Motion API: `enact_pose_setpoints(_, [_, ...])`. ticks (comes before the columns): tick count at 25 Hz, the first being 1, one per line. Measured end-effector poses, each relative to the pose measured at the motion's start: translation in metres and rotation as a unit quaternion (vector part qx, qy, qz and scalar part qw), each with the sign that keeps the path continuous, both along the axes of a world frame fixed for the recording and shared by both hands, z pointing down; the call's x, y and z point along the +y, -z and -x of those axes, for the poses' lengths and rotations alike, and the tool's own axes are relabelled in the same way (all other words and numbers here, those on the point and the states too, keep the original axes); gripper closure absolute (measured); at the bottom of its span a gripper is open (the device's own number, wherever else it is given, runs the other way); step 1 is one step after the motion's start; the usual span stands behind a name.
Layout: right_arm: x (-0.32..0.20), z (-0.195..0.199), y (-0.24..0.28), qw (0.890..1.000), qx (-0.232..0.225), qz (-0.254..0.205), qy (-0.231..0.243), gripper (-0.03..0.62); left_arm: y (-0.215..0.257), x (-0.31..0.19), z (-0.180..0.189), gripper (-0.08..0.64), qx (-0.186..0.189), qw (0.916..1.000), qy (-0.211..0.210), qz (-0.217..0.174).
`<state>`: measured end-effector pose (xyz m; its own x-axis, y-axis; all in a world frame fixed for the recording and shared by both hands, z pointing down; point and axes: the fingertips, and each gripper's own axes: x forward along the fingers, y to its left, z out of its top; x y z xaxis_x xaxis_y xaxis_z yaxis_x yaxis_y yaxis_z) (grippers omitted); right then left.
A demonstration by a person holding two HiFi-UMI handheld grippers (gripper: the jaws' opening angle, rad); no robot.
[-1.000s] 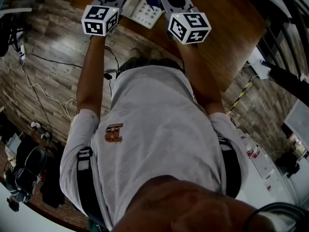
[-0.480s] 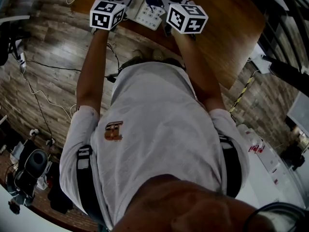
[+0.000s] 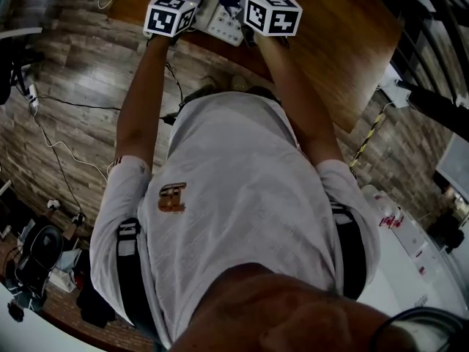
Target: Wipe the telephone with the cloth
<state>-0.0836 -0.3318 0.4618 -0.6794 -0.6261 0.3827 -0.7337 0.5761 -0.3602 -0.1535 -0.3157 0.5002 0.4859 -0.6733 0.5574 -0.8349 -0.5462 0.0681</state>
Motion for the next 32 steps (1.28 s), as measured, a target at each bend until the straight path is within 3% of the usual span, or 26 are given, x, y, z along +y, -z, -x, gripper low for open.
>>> enact_pose_setpoints(8, [-0.008,0.003,-0.025,0.998,0.05,0.022,-0.015,0.52,-0.013,0.003,0.005,0.457,-0.008,0.9996,-0.01,0.024])
enact_pose_setpoints(17, [-0.008,-0.026,-0.039,0.994,0.097,0.03,-0.044,0.52,-0.017,0.006,0.006,0.457,-0.005,0.9995,-0.013,0.027])
enact_pose_setpoints(27, [0.011,-0.089,-0.054,0.987,0.118,0.039,-0.097,0.52,-0.019,0.01,0.005,0.457,-0.007,0.9995,-0.015,0.026])
enact_pose_setpoints(32, [0.024,-0.106,-0.047,0.988,0.103,0.035,-0.107,0.52,-0.018,0.01,0.002,0.457,-0.006,0.9995,-0.015,0.026])
